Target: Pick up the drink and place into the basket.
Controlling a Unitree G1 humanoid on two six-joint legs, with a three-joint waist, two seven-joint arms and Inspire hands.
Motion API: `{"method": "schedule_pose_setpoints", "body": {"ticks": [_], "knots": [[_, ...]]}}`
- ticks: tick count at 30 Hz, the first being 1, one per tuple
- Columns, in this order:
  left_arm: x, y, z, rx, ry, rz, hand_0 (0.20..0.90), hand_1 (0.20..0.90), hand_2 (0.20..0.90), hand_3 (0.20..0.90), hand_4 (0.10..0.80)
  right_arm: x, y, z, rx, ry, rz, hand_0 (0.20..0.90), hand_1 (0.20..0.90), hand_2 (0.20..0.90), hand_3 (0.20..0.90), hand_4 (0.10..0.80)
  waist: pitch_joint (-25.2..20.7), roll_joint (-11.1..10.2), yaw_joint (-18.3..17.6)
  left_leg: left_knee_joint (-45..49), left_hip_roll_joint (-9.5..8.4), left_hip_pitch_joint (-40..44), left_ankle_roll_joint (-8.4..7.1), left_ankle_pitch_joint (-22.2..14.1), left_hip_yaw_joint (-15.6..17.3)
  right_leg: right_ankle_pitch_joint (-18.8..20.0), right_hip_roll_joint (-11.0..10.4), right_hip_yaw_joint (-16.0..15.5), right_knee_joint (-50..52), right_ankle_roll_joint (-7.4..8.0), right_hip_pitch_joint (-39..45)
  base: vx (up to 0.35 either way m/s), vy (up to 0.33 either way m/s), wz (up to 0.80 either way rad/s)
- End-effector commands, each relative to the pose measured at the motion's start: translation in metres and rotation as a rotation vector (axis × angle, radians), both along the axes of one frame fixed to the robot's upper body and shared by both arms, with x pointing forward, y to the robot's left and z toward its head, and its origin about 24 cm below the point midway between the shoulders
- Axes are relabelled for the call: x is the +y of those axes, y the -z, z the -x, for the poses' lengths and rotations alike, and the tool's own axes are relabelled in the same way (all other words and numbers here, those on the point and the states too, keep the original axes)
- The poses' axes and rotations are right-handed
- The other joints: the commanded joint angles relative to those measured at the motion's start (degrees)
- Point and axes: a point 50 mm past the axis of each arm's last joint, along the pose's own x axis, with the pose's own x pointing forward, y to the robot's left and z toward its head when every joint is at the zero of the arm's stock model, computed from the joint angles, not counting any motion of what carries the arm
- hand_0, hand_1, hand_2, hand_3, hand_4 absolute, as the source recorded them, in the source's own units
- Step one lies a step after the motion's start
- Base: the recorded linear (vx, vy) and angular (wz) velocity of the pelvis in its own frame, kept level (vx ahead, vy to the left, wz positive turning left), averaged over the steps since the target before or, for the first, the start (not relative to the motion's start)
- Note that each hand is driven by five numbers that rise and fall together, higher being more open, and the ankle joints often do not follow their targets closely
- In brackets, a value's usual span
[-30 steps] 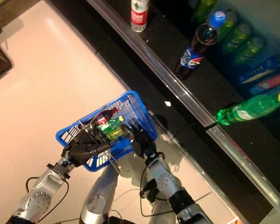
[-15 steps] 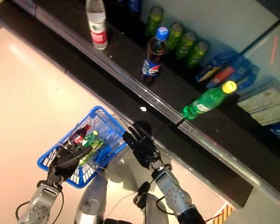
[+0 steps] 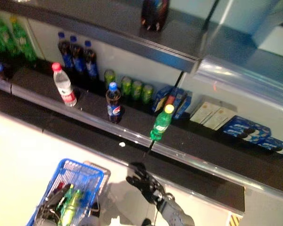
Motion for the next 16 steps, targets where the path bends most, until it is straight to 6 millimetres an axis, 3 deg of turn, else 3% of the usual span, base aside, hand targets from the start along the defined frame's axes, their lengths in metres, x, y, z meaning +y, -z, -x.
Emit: {"method": "schedule_pose_setpoints", "body": {"ticks": [1,2,3,6,9,13,16], "knots": [[0.006,-0.004,-0.007,-0.083,-0.026,-0.040,0.300,0.300,0.300,0.200,0.100,-0.035,0.005,0.006,0.002,0.011,0.181,0.900,0.900,0.900,0.900,0.800,-3.2,4.2,0.0,0.0,4.25,-0.9,-1.65,1.1,-0.1,5.9,-4.8,-0.1,-1.2,2.14,-1.5,0.026,-0.019,-0.08],[0.005,-0.002,-0.004,-0.068,-0.026,-0.039,0.300,0.300,0.300,0.200,0.100,-0.040,0.009,0.012,0.029,0.006,0.210,0.900,0.900,0.900,0.900,0.800,-3.3,4.3,0.0,-0.1,4.32,-0.7,-1.72,1.1,0.0,6.1,-4.7,-0.2,-1.5,2.17,-1.4,0.024,-0.012,-0.17],[0.004,0.004,0.007,-0.021,-0.037,-0.018,0.300,0.300,0.300,0.200,0.100,-0.052,0.019,0.031,0.116,-0.026,0.322,0.900,0.900,0.900,0.900,0.800,-3.8,4.6,-0.1,-0.1,4.46,-0.4,-1.80,0.9,0.4,6.3,-4.8,-0.4,-1.9,2.23,-1.2,0.014,0.000,-0.17],[0.001,0.009,0.017,0.043,-0.046,-0.013,0.300,0.300,0.300,0.200,0.100,-0.063,0.027,0.050,0.216,-0.054,0.435,0.900,0.900,0.900,0.900,0.800,-4.0,4.9,-0.2,-0.1,4.55,-0.2,-1.81,0.6,0.6,6.4,-4.8,-0.4,-2.1,2.30,-1.3,0.001,0.004,-0.08],[-0.002,0.014,0.029,0.119,-0.025,-0.012,0.300,0.300,0.300,0.200,0.100,-0.073,0.033,0.081,0.371,0.017,0.468,0.900,0.900,0.900,0.900,0.800,-4.3,5.3,-0.8,-0.1,4.69,0.0,-1.89,0.2,0.9,6.7,-4.8,-0.3,-2.5,2.43,-1.5,-0.006,0.006,-0.08],[-0.008,0.018,0.038,0.159,-0.026,0.016,0.300,0.300,0.300,0.200,0.100,-0.076,0.034,0.091,0.391,0.061,0.502,0.900,0.900,0.900,0.900,0.800,-4.4,5.7,-1.3,-0.1,4.69,-0.1,-1.98,-0.2,0.9,6.8,-4.8,0.0,-2.8,2.51,-1.9,-0.011,0.004,-0.06],[-0.012,0.019,0.040,0.153,-0.029,0.024,0.300,0.300,0.300,0.200,0.100,-0.074,0.033,0.086,0.348,0.065,0.507,0.900,0.900,0.900,0.900,0.800,-4.2,5.8,-1.5,-0.1,4.71,0.2,-1.95,-0.4,1.1,6.6,-4.7,0.3,-2.7,2.42,-2.0,0.000,0.002,-0.07]]}}
